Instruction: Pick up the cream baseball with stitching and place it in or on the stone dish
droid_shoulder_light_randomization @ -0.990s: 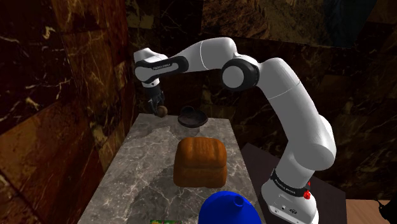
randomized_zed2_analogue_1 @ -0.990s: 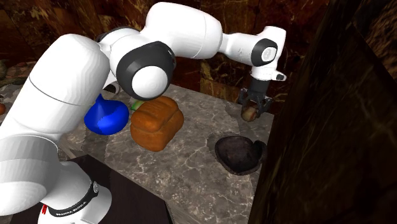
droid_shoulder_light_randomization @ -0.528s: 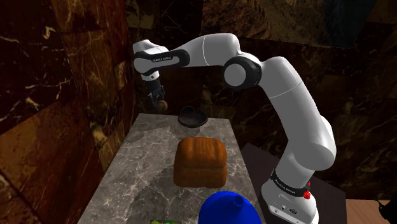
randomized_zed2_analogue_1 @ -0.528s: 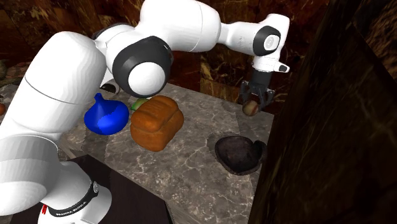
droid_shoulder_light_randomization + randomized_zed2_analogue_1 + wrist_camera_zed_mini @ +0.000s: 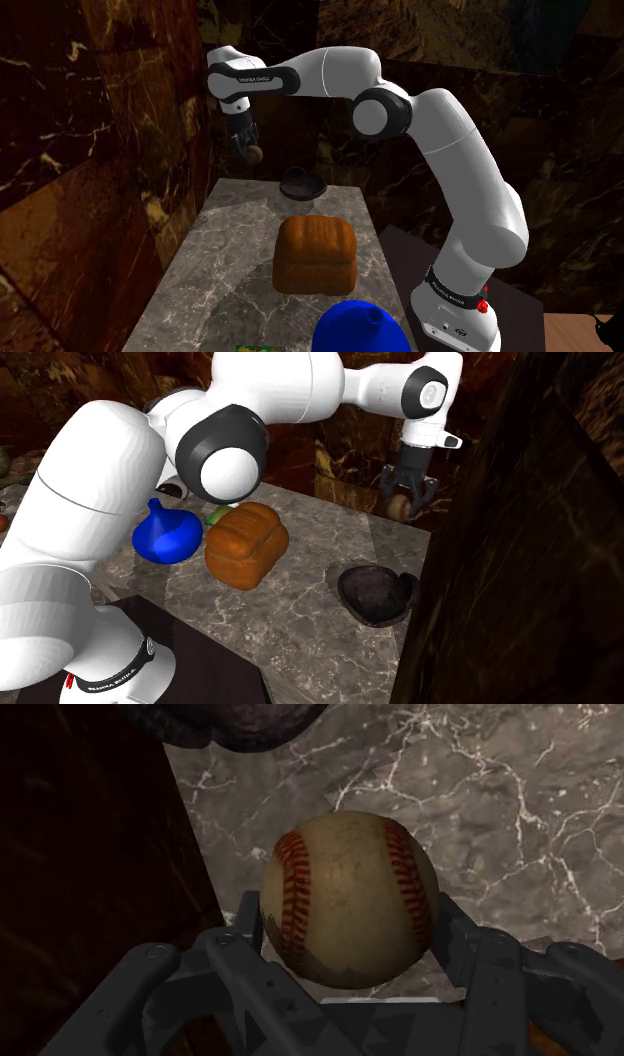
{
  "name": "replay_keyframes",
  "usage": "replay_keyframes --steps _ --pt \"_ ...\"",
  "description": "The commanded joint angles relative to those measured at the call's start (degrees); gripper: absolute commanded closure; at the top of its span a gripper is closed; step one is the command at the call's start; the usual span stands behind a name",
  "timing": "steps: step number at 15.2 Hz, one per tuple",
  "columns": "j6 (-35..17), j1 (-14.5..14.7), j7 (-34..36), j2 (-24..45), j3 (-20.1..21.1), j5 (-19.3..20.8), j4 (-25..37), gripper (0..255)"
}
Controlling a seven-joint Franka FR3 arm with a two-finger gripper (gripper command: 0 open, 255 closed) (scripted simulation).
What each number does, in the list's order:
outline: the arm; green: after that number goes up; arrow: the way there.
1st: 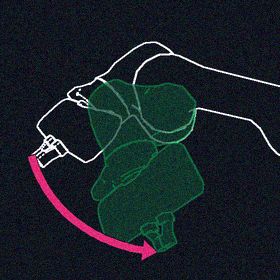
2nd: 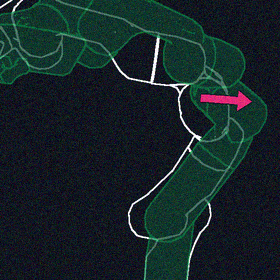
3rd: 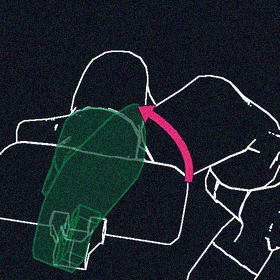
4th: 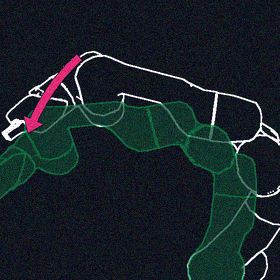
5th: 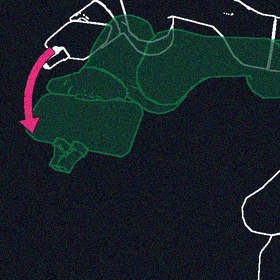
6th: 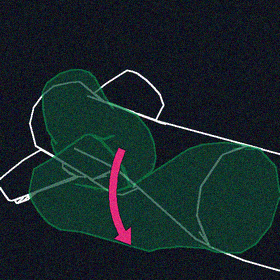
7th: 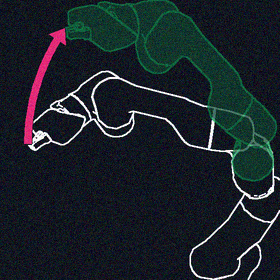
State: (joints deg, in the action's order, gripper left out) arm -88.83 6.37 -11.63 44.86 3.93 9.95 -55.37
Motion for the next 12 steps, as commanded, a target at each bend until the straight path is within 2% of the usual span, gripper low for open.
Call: replay_keyframes --steps 1,6,8,12 --pt "1.8 0.1 -0.3 0.3 0.0 0.0 2.1 255" --pt "5.7 0.3 -0.8 1.2 -0.1 0.0 7.0 255" --pt "0.2 -1.5 -1.3 -6.5 -0.1 -0.1 -6.2 255" --pt "-6.6 -4.6 -3.3 -16.9 -0.5 -0.3 -23.0 255"
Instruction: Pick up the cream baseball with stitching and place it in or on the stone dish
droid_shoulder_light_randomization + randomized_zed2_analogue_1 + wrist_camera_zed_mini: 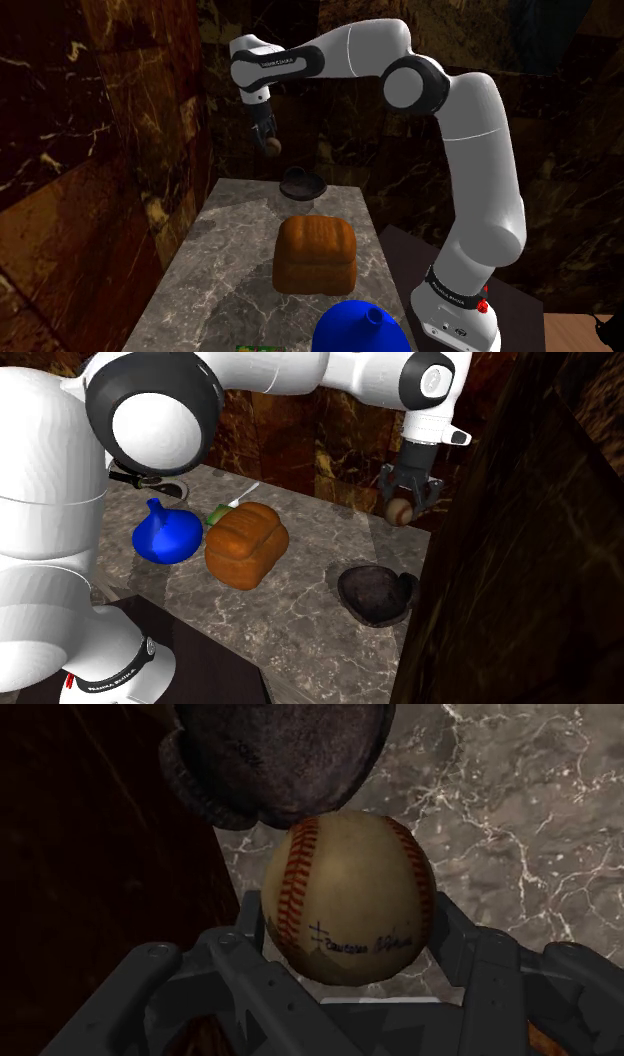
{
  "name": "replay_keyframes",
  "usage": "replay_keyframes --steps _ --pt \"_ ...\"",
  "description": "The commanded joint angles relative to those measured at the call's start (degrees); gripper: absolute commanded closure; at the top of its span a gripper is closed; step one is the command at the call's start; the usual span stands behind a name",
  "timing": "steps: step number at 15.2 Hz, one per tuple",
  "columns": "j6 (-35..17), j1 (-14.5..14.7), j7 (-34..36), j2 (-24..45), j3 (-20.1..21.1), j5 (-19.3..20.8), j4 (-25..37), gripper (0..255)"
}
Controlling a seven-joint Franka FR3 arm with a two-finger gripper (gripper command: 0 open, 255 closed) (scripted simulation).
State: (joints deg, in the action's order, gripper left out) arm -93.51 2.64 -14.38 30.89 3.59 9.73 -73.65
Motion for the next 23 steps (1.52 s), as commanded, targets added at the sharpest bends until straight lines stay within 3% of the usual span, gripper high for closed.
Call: replay_keyframes --steps 1,8,23 --pt "-3.2 -1.5 -1.2 -5.1 -0.3 -0.1 -8.0 255" --pt "-10.7 -6.5 -7.0 -19.0 -2.6 0.2 -28.4 255" --pt "-19.9 -6.5 -5.5 -15.4 -2.8 0.8 -34.1 255"
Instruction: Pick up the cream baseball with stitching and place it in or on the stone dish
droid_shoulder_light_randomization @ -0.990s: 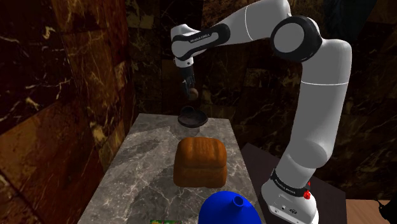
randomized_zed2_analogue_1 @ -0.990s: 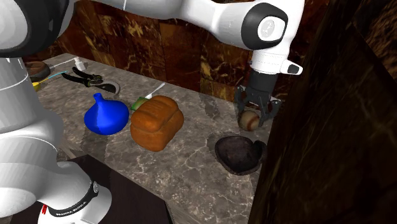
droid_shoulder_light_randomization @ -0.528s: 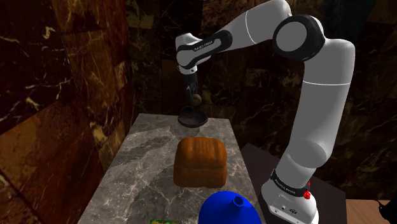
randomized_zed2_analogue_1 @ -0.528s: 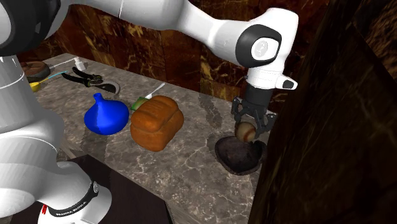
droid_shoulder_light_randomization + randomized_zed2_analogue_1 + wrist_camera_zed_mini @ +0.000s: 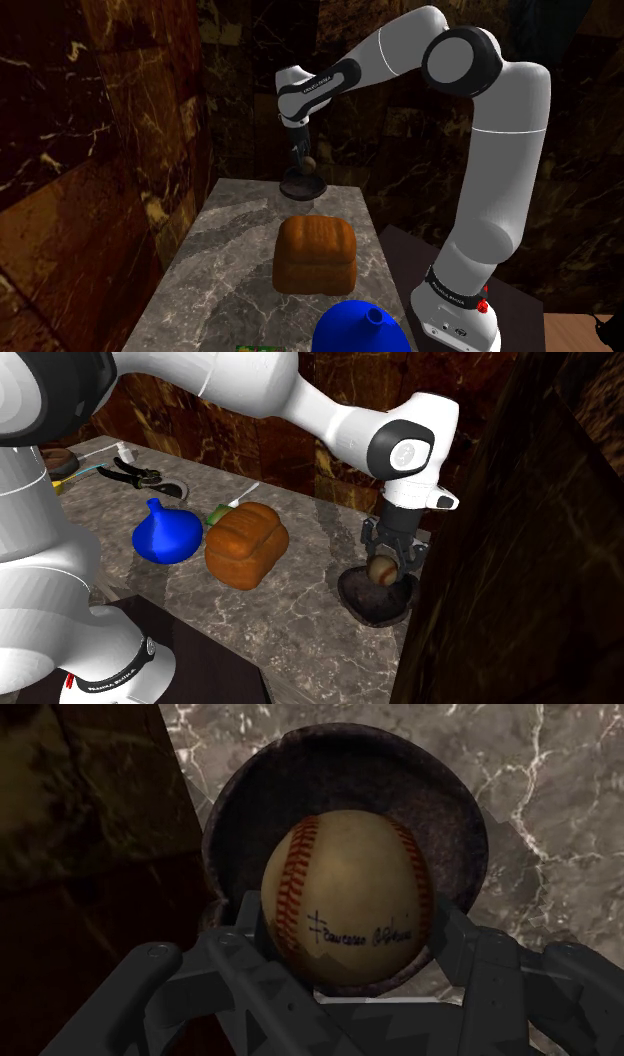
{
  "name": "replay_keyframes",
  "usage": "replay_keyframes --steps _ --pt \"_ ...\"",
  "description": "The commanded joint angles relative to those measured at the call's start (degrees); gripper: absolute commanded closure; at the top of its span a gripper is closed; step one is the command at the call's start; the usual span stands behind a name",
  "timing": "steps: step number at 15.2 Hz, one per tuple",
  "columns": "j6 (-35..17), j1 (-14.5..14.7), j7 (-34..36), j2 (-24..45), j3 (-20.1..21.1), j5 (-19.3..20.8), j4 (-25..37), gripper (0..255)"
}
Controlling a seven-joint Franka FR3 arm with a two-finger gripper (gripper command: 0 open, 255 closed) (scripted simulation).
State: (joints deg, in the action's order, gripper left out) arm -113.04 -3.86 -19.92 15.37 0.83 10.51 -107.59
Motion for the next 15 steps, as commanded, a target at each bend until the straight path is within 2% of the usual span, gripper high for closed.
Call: replay_keyframes --steps 1,7,8,13,15 --pt "-0.3 0.0 0.0 0.2 0.0 0.0 -0.1 255" --pt "-0.3 0.0 0.0 0.2 0.0 0.0 -0.1 255" --pt "-0.3 0.0 0.0 0.2 0.0 0.0 -0.1 0" --pt "-0.3 0.0 0.0 0.2 0.0 0.0 -0.1 0" --pt "3.3 0.3 -0.2 -0.6 0.2 -0.3 2.7 0"
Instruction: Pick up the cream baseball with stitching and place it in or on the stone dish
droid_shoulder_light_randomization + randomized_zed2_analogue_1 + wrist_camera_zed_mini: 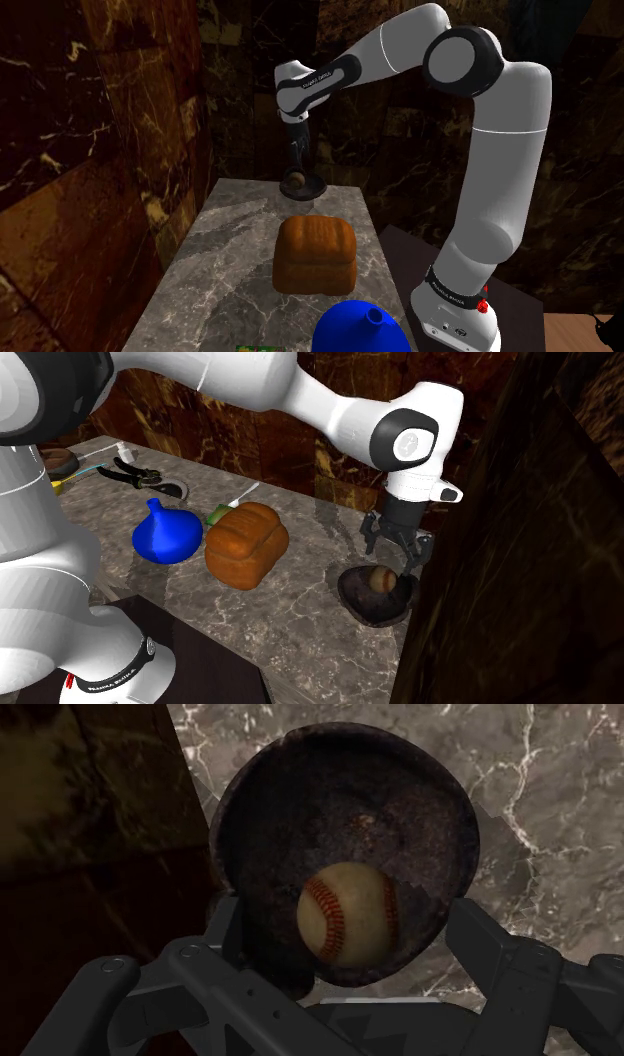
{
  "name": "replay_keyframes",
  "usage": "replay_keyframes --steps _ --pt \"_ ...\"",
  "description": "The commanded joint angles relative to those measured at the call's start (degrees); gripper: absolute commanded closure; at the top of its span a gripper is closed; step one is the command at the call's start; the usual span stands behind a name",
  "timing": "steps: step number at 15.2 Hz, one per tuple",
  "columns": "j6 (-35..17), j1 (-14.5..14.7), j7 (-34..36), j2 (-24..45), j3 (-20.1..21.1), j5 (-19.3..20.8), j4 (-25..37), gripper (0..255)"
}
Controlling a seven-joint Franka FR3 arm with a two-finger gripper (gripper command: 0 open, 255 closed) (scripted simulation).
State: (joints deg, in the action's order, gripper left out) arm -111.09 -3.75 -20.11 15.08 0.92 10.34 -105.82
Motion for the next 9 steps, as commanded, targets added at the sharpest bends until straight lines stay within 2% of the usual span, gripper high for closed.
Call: replay_keyframes --steps 1,2,9 --pt "3.2 0.3 -0.1 -0.6 0.2 -0.2 2.5 0" --pt "4.6 0.4 -0.1 -0.8 0.3 -0.3 3.7 0" --pt "4.6 0.4 -0.1 -0.8 0.3 -0.3 3.7 0"
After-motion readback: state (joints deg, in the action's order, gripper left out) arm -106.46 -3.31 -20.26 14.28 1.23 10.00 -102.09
